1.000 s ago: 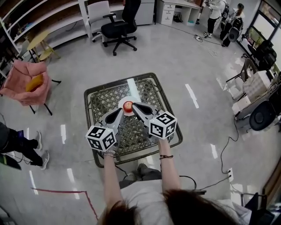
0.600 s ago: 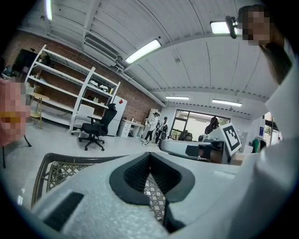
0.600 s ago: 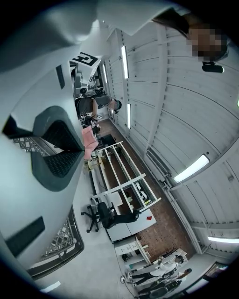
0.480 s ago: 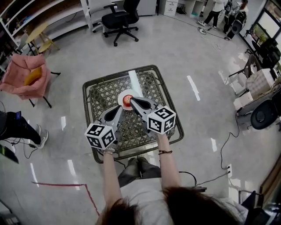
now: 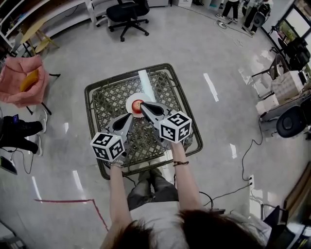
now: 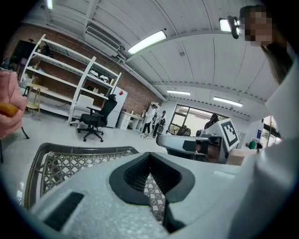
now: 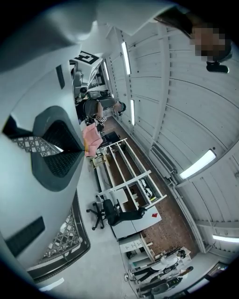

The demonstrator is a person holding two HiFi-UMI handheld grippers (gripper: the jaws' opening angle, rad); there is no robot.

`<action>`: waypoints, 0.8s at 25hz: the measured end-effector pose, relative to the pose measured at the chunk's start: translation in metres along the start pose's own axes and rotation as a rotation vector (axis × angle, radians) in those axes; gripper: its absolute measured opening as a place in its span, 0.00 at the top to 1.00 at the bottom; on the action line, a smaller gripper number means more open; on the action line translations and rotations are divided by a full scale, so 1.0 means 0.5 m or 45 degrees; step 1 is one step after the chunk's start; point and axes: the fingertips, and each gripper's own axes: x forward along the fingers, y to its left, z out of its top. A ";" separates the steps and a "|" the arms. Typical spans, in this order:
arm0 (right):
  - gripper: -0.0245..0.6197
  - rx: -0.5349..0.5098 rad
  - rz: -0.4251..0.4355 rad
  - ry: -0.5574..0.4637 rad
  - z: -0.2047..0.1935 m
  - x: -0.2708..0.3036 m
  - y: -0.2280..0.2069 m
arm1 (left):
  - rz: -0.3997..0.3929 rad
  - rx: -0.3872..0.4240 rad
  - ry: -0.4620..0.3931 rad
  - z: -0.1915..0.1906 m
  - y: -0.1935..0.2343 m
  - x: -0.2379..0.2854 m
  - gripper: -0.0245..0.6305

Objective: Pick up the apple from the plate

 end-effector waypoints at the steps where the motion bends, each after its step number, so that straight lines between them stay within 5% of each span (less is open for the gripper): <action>1: 0.95 -0.002 -0.001 0.006 -0.002 0.003 -0.006 | -0.003 -0.001 0.011 -0.006 0.003 0.004 0.95; 20: 0.95 0.004 0.039 0.096 -0.081 0.069 -0.074 | 0.000 -0.048 0.143 -0.112 0.095 0.066 0.95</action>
